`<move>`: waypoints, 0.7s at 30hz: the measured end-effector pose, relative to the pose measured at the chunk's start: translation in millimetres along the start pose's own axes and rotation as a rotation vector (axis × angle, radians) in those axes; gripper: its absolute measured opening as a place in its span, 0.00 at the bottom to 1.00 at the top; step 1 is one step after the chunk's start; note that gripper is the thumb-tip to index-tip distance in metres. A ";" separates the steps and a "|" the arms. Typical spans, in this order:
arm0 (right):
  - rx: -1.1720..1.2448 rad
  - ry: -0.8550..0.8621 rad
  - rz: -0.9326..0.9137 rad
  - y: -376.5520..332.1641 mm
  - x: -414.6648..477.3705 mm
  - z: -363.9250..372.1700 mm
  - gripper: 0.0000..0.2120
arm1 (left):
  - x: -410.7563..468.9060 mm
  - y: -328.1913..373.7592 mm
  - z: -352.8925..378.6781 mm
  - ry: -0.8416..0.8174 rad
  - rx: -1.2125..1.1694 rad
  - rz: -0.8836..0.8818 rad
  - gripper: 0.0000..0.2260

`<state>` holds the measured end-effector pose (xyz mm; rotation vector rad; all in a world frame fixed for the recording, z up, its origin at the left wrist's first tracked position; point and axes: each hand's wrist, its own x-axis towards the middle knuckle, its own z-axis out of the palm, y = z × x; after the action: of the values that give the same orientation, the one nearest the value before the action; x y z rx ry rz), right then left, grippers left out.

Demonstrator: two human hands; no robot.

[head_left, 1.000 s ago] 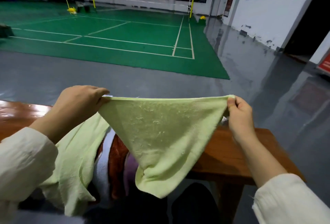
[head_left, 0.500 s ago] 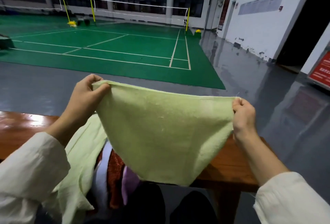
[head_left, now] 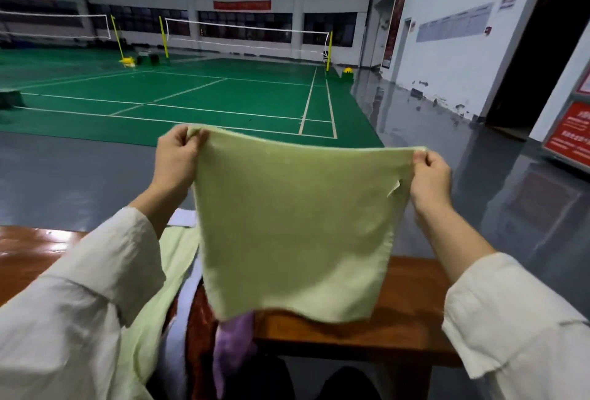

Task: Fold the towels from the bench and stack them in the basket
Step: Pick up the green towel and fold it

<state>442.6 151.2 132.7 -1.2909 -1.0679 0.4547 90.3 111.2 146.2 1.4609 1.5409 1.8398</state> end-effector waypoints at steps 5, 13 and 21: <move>0.048 0.114 -0.028 -26.4 14.6 -8.9 0.17 | 5.4 30.0 7.3 0.028 -0.107 0.116 0.11; -0.013 0.083 0.154 93.5 -78.7 -30.4 0.13 | -101.9 -75.4 -2.1 -0.069 0.010 0.008 0.14; -0.207 -0.074 0.287 173.5 -158.2 -56.7 0.08 | -184.3 -162.6 -6.6 -0.178 0.135 -0.286 0.04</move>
<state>461.6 43.0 -82.4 -1.6324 -1.0144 0.6234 106.5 24.7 -83.4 1.3372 1.7101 1.4296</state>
